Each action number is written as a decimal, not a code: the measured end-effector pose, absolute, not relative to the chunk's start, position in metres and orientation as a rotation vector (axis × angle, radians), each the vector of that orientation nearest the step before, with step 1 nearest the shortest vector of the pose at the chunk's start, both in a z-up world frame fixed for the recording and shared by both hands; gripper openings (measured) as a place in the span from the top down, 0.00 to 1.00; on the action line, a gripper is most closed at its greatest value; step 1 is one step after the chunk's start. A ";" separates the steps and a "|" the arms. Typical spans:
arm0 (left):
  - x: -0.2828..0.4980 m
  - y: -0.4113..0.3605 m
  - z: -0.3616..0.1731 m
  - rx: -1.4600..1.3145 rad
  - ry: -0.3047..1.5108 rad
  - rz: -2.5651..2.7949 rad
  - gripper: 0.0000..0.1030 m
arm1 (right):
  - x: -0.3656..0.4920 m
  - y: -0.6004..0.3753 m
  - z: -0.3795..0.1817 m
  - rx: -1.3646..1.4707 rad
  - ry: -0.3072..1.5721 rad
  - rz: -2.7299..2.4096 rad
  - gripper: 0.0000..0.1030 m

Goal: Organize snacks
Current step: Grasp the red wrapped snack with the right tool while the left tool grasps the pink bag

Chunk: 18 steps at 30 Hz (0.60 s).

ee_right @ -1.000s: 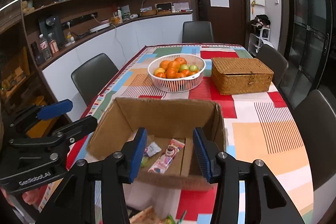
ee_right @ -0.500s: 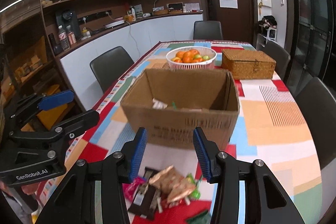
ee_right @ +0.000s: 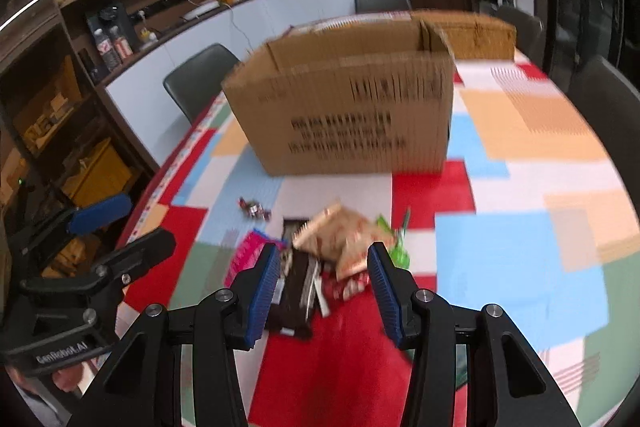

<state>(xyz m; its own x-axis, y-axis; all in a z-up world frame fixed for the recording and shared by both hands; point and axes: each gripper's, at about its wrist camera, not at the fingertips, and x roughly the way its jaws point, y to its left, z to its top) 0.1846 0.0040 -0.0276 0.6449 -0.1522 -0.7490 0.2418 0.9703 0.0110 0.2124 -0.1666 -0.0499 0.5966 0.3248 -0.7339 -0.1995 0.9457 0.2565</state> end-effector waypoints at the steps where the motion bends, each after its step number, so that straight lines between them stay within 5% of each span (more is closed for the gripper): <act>1: 0.184 0.005 -0.034 0.114 0.852 -0.226 0.31 | 0.213 -0.168 -0.054 0.165 0.894 0.306 0.55; 18: 0.212 0.011 -0.091 0.088 0.941 -0.247 0.31 | 0.240 -0.163 -0.123 0.278 1.081 0.253 0.55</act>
